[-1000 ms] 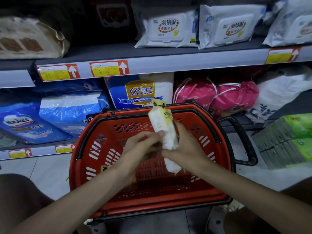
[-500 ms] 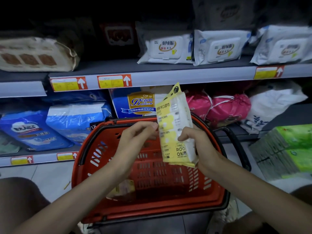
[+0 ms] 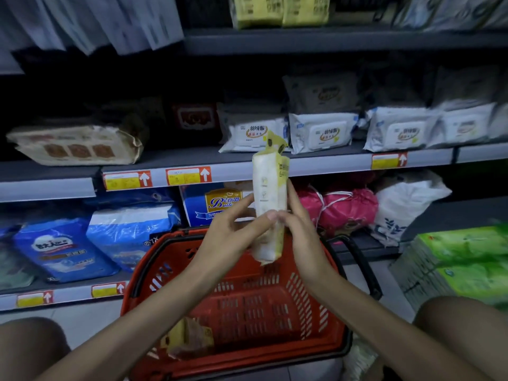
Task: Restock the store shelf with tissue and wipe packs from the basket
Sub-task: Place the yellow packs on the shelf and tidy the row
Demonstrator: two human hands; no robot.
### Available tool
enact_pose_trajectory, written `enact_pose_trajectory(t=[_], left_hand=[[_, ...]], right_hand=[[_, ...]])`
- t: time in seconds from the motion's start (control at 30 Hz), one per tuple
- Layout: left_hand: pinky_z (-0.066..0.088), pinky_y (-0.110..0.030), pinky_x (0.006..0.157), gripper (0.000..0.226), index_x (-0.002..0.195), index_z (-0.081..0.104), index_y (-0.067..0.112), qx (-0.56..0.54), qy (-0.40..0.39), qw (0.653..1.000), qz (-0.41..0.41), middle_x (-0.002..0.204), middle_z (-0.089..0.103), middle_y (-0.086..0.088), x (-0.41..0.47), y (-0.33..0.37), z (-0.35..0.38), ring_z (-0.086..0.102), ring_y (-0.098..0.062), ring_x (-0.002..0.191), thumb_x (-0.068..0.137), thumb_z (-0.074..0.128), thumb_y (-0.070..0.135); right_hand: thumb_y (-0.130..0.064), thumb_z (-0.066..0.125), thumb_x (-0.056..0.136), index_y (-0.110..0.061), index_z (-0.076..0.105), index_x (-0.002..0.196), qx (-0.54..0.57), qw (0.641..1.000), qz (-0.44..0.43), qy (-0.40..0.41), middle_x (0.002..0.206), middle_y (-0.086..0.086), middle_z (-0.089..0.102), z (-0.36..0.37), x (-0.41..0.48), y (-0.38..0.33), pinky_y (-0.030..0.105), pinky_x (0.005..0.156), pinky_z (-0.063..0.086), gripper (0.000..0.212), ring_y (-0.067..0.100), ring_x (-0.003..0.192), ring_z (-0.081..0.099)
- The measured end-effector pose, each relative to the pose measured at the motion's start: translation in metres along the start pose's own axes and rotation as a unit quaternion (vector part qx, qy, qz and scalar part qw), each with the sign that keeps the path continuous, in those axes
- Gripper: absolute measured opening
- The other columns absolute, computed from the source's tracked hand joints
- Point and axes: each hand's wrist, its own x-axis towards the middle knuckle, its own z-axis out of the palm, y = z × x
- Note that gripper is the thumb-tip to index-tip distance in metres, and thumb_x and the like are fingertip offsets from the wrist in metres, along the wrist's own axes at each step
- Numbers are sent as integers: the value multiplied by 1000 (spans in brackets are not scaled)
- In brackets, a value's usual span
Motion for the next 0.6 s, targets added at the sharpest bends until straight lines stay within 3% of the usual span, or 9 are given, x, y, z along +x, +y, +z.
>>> enact_pose_trajectory(t=[0.1, 0.17, 0.27, 0.33, 0.43, 0.53, 0.6], left_hand=[[62, -28, 82, 39, 129, 71, 24, 3, 9, 1000, 27, 115, 78, 7, 2, 19, 5, 77, -12, 100, 90, 77, 24], [62, -24, 79, 37, 124, 73, 20, 10, 25, 999, 41, 111, 79, 9, 6, 28, 6, 76, -11, 99, 88, 80, 17], [62, -28, 79, 34, 121, 74, 17, 38, 39, 997, 51, 109, 80, 6, 12, 39, 3, 76, -12, 95, 88, 81, 13], [63, -32, 76, 32, 122, 73, 17, 42, 35, 997, 50, 110, 80, 3, 16, 45, 1, 76, -12, 87, 91, 78, 11], [57, -21, 68, 27, 115, 74, 21, 21, 38, 998, 42, 103, 81, 5, 20, 58, 1, 76, -10, 91, 92, 75, 8], [55, -18, 65, 27, 115, 74, 18, 3, 48, 998, 40, 100, 81, 5, 26, 74, 2, 75, -6, 89, 92, 73, 3], [57, -25, 65, 28, 116, 73, 16, -9, 55, 998, 39, 100, 81, 3, 31, 85, 4, 75, -10, 88, 92, 71, 2]], right_hand=[[-26, 46, 109, -45, 31, 158, -39, 998, -45, 20, 145, -19, 40, -4, -6, -16, 10, 102, 42, 55, -20, 128, 41], [-20, 50, 108, -39, 29, 159, -74, 993, -81, 36, 140, -15, 42, -7, -12, -24, 3, 92, 42, 58, -21, 122, 44], [-22, 57, 106, -45, 30, 158, -105, 985, -129, 55, 140, -13, 45, -12, -15, -36, 10, 96, 45, 63, -7, 128, 49], [-22, 60, 104, -49, 31, 156, -116, 981, -147, 60, 139, -14, 46, -15, -15, -43, 23, 105, 48, 66, 3, 132, 50], [-22, 66, 100, -48, 33, 156, -138, 974, -170, 63, 139, -15, 46, -18, -14, -56, 38, 111, 47, 70, 7, 133, 51], [-18, 74, 94, -47, 37, 155, -163, 963, -196, 85, 139, -17, 47, -21, -11, -73, 34, 110, 47, 77, 4, 132, 52], [-16, 77, 91, -46, 40, 153, -179, 955, -215, 99, 138, -18, 46, -23, -8, -84, 20, 104, 46, 78, 0, 129, 52]])
